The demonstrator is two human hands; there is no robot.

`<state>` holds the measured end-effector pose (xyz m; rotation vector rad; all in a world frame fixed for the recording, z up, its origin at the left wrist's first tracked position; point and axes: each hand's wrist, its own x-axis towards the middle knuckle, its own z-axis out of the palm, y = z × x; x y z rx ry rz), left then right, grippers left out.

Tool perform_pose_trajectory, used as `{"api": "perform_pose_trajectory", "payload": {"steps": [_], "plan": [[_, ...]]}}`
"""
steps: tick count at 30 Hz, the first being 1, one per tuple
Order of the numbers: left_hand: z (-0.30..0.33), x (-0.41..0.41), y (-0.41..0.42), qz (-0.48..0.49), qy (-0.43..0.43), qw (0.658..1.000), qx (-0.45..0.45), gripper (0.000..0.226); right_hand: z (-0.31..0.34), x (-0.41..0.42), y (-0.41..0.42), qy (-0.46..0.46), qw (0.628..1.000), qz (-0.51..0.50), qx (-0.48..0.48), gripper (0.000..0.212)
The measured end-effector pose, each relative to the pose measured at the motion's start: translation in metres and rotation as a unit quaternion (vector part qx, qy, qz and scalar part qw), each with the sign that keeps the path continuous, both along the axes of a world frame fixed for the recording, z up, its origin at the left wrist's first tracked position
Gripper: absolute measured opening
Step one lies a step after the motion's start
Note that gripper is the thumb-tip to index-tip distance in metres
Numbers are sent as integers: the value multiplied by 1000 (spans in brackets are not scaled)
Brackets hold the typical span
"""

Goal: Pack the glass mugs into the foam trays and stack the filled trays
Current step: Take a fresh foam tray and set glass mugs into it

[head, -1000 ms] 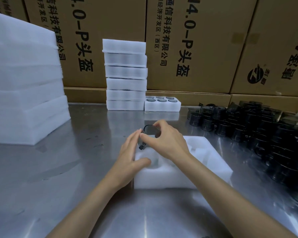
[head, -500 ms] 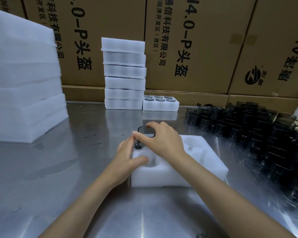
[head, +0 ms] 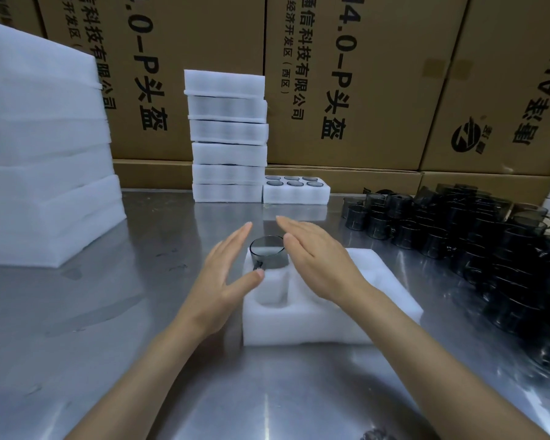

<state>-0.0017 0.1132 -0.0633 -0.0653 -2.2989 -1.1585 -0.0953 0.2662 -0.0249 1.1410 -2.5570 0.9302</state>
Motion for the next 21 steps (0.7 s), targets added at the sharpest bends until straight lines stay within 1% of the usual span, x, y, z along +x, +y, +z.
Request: {"api": "perform_pose_trajectory", "payload": {"steps": [2,5,8,11,13,15,17,18,19,21], "plan": [[-1,0,-3,-1,-12,1000,-10,72,-3,1,3,16,997,18,71,46],[-6,-2,-5,-12,-61,996,-68,72,-7,2,4,13,987,10,158,48],[-8,-3,-6,-12,-87,994,-65,67,-7,3,6,-5,980,1,201,48],[-8,-2,-5,-2,-85,994,-67,61,-6,4,7,-9,974,10,225,48],[-9,-2,-5,5,-78,994,-77,63,-6,4,8,-9,973,12,230,49],[-12,-2,-4,3,-72,995,-68,69,-6,4,8,-16,975,14,223,49],[-14,-2,-3,-7,-62,997,-40,69,-7,5,8,-18,979,13,203,47],[-16,-1,-3,-11,-59,998,-27,66,-8,5,9,-6,985,3,173,45],[-17,-1,-2,-12,-59,998,-16,63,-8,6,10,22,992,-15,121,43],[-18,-2,-3,-15,-64,998,11,64,-4,4,16,100,993,-63,-15,33]]}}
